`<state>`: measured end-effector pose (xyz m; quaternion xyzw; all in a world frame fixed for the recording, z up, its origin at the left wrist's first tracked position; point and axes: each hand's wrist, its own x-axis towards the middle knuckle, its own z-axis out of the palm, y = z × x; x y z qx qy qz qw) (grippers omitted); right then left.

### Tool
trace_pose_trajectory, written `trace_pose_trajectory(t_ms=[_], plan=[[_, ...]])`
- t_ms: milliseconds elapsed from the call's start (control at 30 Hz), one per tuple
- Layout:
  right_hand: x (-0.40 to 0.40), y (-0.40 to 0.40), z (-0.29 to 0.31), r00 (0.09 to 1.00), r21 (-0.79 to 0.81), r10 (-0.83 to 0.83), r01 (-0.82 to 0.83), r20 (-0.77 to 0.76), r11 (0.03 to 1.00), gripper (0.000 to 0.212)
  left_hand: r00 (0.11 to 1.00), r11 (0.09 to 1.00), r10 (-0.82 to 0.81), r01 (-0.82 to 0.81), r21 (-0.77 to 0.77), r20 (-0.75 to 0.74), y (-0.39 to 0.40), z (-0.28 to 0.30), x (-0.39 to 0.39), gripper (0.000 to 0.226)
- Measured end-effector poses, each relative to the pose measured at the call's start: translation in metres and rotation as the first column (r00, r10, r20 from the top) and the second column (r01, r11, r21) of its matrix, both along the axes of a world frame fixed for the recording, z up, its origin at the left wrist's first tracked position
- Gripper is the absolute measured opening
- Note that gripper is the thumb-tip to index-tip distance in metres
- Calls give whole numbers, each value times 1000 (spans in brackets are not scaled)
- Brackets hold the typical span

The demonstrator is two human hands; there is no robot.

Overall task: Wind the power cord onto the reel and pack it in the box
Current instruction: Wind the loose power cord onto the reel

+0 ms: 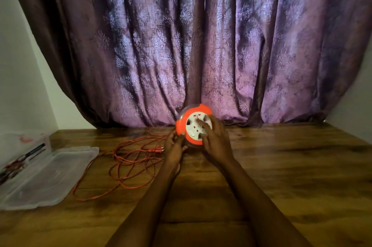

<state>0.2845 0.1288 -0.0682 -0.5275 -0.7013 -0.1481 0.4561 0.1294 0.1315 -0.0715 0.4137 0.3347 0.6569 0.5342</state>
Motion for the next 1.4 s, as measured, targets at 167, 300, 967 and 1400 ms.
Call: trace_pose_trajectory(t_ms=[167, 300, 967, 1400], plan=[[-7, -10, 13, 945, 9, -160, 164, 286, 986, 62, 995, 996, 33, -26, 81, -91, 6, -6, -11, 30], [-14, -21, 21, 905, 5, -271, 285, 327, 958, 61, 993, 994, 37, -25, 102, -112, 4, -7, -8, 30], [5, -35, 22, 890, -406, -273, 112, -365, 907, 41, 999, 997, 20, -17, 71, -40, -10, -5, 3, 24], [24, -36, 46, 611, 77, -11, -83, 791, 994, 41, 983, 996, -26, 41, 82, -181, -7, -4, -22, 15]])
